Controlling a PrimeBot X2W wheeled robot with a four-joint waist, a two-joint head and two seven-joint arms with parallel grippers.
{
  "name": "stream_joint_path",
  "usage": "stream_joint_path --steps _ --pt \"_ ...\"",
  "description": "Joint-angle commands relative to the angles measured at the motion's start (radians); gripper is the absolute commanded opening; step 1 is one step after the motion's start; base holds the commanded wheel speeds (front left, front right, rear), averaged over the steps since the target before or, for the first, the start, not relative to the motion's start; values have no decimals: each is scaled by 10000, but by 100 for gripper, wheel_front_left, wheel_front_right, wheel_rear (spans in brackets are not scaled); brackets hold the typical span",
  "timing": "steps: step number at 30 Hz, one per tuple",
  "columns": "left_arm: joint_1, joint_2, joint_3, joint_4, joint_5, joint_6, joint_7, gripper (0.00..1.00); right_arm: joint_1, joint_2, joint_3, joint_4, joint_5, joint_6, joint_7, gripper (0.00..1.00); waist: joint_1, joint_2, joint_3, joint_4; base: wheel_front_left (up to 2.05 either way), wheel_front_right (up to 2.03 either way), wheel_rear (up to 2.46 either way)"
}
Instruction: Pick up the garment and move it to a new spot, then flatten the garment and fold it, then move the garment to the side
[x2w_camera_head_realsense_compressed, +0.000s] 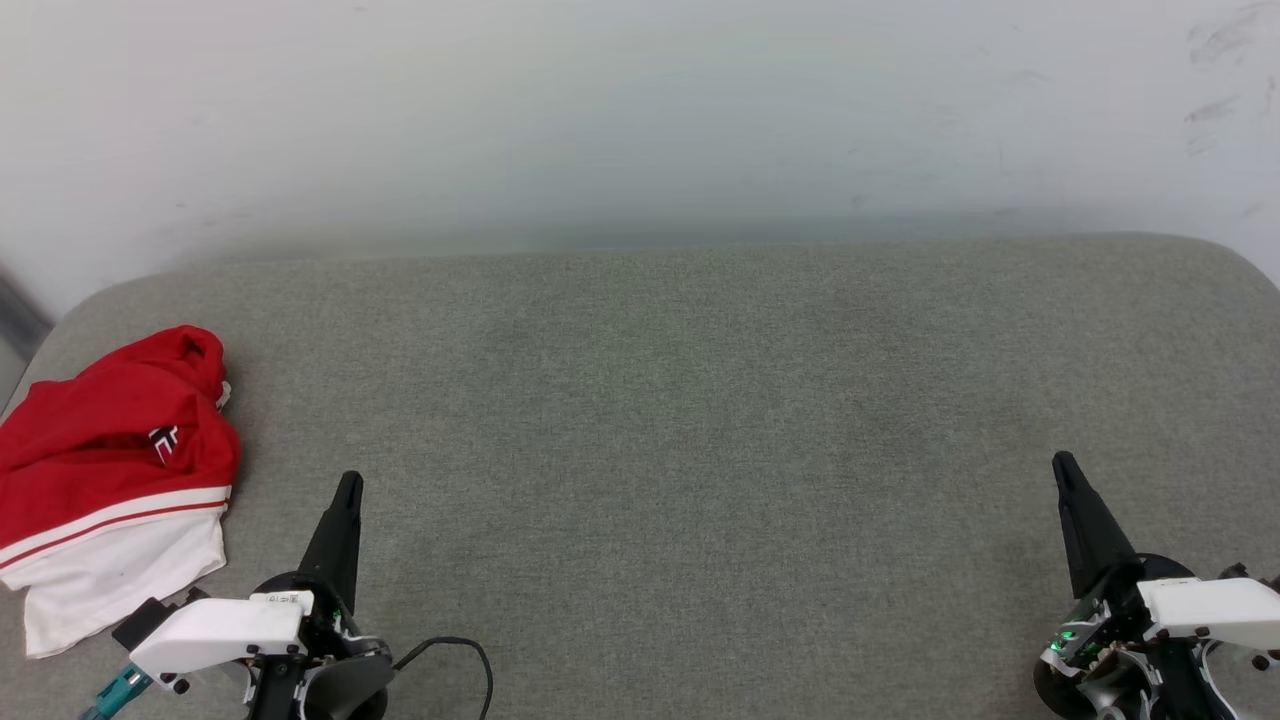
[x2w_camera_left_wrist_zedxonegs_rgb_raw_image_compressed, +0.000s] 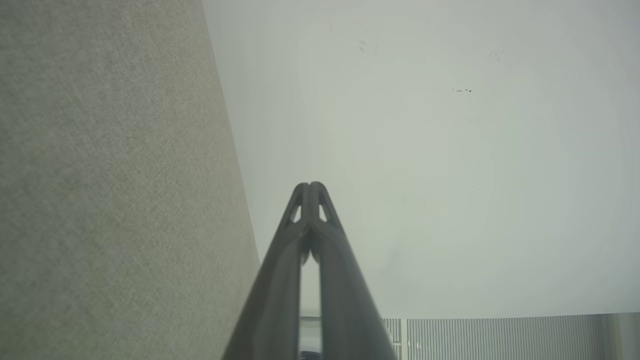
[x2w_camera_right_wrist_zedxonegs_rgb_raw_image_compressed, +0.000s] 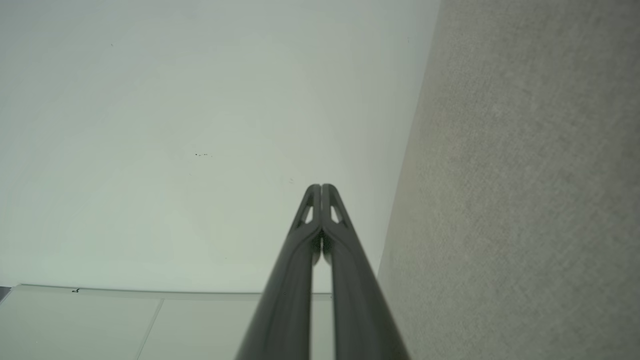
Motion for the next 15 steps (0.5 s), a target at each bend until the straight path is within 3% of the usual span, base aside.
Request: stream_joint_path --steps 1,15 --pt "-63 -2 26 -13 1 -17 18 0 -112 40 6 3 -45 -3 7 0 0 0 0 0 0 0 0" --pt "-63 -2 26 -13 1 -17 17 0 -112 40 6 3 -45 -3 7 0 0 0 0 0 0 0 0"
